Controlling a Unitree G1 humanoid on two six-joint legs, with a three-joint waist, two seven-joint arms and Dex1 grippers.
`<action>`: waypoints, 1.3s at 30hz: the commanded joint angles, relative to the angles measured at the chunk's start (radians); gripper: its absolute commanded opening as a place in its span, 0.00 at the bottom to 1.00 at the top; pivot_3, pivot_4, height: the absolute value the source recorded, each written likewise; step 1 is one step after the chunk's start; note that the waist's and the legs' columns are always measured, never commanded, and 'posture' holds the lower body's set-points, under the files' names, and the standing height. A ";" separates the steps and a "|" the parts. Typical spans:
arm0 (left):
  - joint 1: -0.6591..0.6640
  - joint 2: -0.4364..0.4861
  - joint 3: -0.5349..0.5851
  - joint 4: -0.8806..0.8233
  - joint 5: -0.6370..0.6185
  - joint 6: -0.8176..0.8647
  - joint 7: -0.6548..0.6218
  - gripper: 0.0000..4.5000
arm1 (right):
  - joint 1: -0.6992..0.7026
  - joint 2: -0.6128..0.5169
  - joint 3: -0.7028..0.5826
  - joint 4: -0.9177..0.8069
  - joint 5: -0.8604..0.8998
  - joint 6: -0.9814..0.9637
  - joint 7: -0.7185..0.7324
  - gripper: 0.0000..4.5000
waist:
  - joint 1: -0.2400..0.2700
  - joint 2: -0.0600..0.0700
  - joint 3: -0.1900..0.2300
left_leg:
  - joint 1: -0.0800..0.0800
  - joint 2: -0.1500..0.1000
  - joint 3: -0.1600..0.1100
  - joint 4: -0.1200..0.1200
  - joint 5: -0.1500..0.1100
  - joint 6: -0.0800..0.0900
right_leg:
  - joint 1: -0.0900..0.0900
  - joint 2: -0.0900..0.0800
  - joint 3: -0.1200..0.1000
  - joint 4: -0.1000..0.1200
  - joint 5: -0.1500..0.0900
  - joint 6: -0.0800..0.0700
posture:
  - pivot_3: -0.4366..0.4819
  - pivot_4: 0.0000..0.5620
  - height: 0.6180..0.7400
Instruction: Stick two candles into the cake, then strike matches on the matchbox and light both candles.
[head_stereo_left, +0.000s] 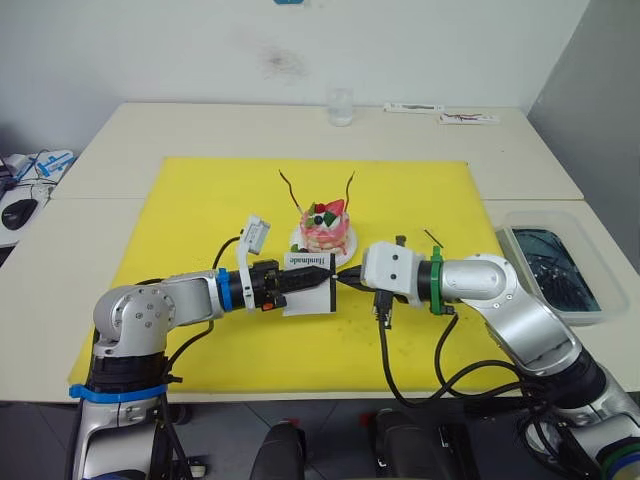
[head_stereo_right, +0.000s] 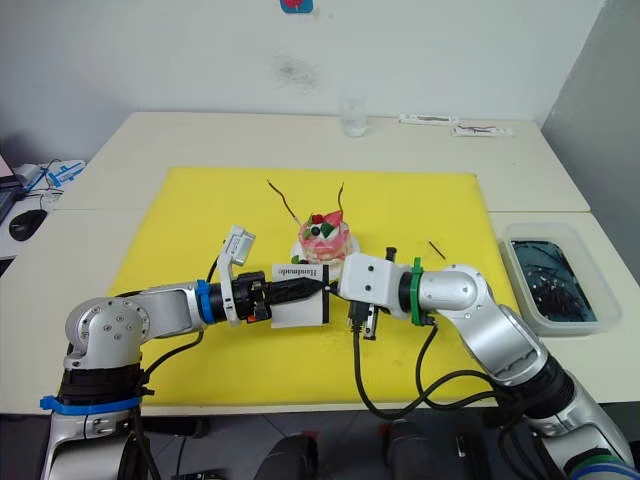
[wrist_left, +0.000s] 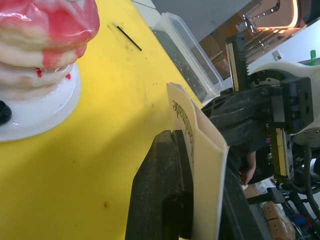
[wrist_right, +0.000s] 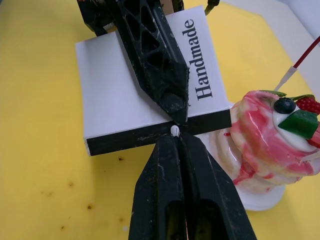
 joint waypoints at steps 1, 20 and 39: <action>-0.003 -0.002 0.013 -0.023 -0.023 -0.004 -0.006 0.00 | -0.024 0.009 0.000 -0.003 -0.017 -0.022 0.001 0.00 | 0.000 0.000 0.000 | 0.000 0.000 0.000 0.000 0.000 0.000 | 0.000 0.000 0.000 0.000 0.000 0.000 | 0.48 0.27 1.00; -0.094 -0.033 0.103 0.039 -0.075 0.008 0.062 0.00 | 0.002 -0.037 0.077 0.000 -0.077 -0.095 0.111 0.00 | 0.001 0.000 0.000 | 0.000 0.000 0.000 0.001 0.000 0.000 | 0.000 0.000 0.000 0.000 0.000 0.000 | 0.48 0.27 1.00; 0.011 0.072 0.104 -0.078 -0.048 -0.017 0.068 0.00 | -0.049 0.005 -0.055 -0.044 0.035 0.058 0.097 0.00 | 0.001 0.000 0.000 | 0.000 0.000 -0.001 0.002 0.000 0.000 | 0.001 0.000 0.000 0.001 0.000 0.000 | 0.48 0.27 1.00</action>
